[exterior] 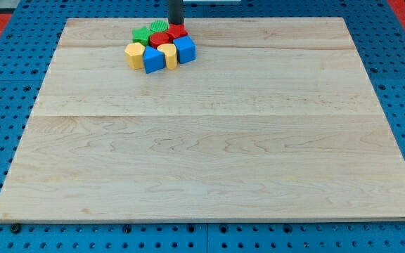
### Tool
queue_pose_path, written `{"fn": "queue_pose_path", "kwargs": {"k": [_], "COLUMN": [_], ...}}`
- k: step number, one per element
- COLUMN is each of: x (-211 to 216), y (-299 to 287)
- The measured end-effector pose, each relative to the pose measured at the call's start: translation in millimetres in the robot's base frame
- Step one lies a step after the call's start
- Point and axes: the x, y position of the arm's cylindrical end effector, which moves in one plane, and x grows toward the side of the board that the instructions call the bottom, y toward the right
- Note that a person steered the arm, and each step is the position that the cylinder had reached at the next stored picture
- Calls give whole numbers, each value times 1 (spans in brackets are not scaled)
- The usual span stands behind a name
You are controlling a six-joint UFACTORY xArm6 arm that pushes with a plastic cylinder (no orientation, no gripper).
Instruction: Separate the green circle and red star
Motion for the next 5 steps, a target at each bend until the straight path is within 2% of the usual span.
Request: {"fn": "queue_pose_path", "kwargs": {"k": [1, 2, 3, 5], "x": [0, 5, 55, 90], "y": [-30, -32, -13, -13]}}
